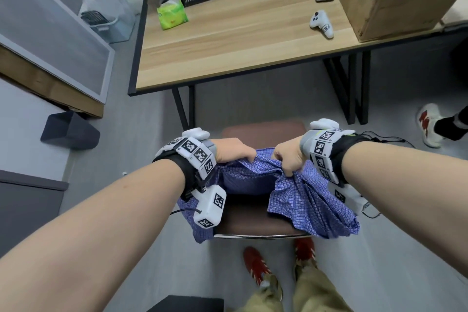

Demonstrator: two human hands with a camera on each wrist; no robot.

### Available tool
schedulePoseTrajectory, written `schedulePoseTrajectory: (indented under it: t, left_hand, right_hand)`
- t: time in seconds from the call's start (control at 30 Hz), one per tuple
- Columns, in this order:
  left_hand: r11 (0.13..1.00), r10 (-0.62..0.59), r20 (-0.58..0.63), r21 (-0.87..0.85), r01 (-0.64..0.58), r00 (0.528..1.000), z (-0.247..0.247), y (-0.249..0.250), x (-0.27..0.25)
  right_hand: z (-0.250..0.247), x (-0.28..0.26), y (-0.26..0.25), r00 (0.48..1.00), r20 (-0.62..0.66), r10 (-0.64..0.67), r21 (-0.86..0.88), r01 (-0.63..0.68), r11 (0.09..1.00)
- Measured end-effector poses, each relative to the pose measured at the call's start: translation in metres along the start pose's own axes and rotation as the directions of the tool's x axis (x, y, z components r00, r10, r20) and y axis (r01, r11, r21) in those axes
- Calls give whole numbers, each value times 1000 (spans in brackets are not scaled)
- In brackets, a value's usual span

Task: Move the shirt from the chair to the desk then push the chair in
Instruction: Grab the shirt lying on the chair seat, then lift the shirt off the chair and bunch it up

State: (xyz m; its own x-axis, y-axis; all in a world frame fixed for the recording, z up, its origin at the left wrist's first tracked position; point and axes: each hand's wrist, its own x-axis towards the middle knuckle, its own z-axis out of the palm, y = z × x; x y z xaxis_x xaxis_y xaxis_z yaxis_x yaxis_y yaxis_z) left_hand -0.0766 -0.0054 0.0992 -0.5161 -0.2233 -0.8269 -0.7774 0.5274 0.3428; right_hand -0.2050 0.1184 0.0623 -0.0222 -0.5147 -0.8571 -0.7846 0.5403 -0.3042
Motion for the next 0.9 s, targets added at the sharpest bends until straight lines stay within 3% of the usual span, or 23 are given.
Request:
schedulePoseTrajectory:
  t: [0.13, 0.2, 0.3, 0.37, 0.53, 0.7, 0.9]
  left_hand:
    - [998, -35, -20, 47, 36, 999, -9, 4, -10]
    - [995, -29, -82, 95, 37, 996, -18, 6, -16]
    - [996, -5, -169, 86, 20, 986, -41, 8, -25]
    - [998, -7, -216, 62, 21, 976, -56, 9, -33]
    - [985, -23, -227, 161, 61, 974, -68, 3, -43]
    - [921, -9, -80, 387, 40, 997, -68, -9, -42]
    - [785, -99, -183, 590, 190, 978, -74, -18, -49]
  right_hand:
    - [-23, -24, 2, 1000, -6, 28, 39, -28, 999]
    - [-39, -34, 2, 990, -137, 23, 44, -17, 999]
    - [-64, -48, 6, 919, -393, 24, 166, 45, 985]
    - [-79, -54, 7, 892, -451, 17, 226, 96, 969]
    - [-81, -62, 0, 922, -385, -51, 175, 127, 976]
    - [-73, -57, 1, 945, -321, -69, 19, 79, 997]
    - [-84, -64, 0, 914, -402, 57, -113, -112, 987]
